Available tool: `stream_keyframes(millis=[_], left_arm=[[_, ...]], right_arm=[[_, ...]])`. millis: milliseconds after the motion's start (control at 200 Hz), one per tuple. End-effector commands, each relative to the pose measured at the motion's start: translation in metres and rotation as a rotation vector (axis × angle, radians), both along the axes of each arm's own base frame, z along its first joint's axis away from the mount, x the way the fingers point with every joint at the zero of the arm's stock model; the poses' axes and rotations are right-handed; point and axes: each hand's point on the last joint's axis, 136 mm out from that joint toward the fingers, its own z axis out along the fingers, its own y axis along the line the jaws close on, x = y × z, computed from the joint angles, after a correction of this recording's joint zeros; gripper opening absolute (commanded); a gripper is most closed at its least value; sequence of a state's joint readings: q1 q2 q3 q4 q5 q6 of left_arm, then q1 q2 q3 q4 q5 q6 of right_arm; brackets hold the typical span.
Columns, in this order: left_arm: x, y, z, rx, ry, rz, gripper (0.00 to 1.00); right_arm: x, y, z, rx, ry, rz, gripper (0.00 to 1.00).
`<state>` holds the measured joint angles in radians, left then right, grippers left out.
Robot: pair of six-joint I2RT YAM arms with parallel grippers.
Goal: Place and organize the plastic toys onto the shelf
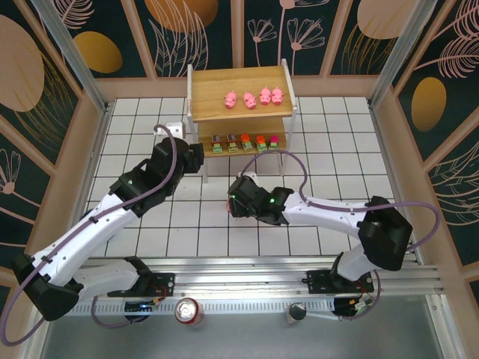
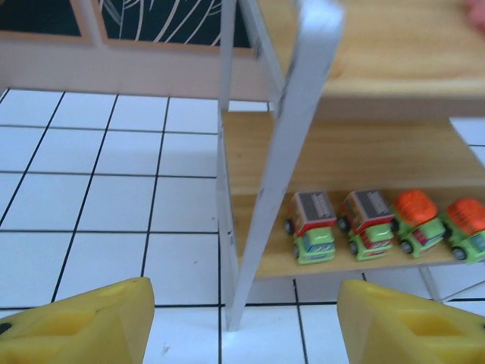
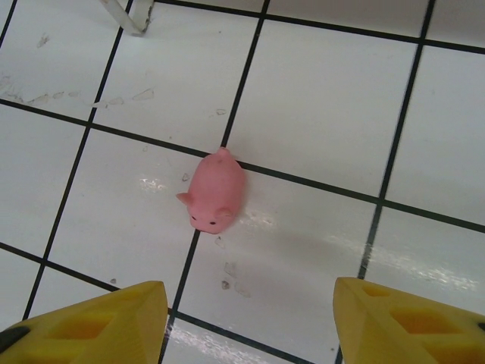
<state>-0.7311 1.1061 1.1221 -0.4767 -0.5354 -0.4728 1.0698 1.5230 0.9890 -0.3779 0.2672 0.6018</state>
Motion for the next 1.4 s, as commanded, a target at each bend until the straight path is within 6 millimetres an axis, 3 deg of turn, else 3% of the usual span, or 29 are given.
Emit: stream_keyframes(millis=[0,120,140,220,626,961,1391], left_arm=[[-0.001,0.011,-0.008,-0.030,-0.023,0.051,0.68],[-0.002,0.016,-0.028,-0.035,-0.002,0.064,0.71],[-0.003,0.017,-0.041,-0.020,0.018,0.066,0.71],[-0.003,0.022,-0.056,-0.018,0.039,0.078,0.72],[0.000,0.050,-0.121,-0.045,0.136,0.117,0.74],[-0.001,0.056,-0.146,-0.023,0.161,0.125,0.74],[-0.001,0.054,-0.157,-0.029,0.172,0.120,0.75]], right_arm=[[0.003,0.021,0.004,0.022,-0.008,0.033,0.61],[0.005,0.029,-0.004,0.006,0.003,0.036,0.61],[0.006,0.031,-0.005,0.005,0.005,0.038,0.61],[0.006,0.036,-0.009,0.000,0.014,0.043,0.61],[0.007,0.050,-0.038,-0.040,0.061,0.047,0.63],[0.014,0.050,-0.056,-0.089,0.070,0.019,0.63],[0.029,0.048,-0.066,-0.108,0.076,0.002,0.56]])
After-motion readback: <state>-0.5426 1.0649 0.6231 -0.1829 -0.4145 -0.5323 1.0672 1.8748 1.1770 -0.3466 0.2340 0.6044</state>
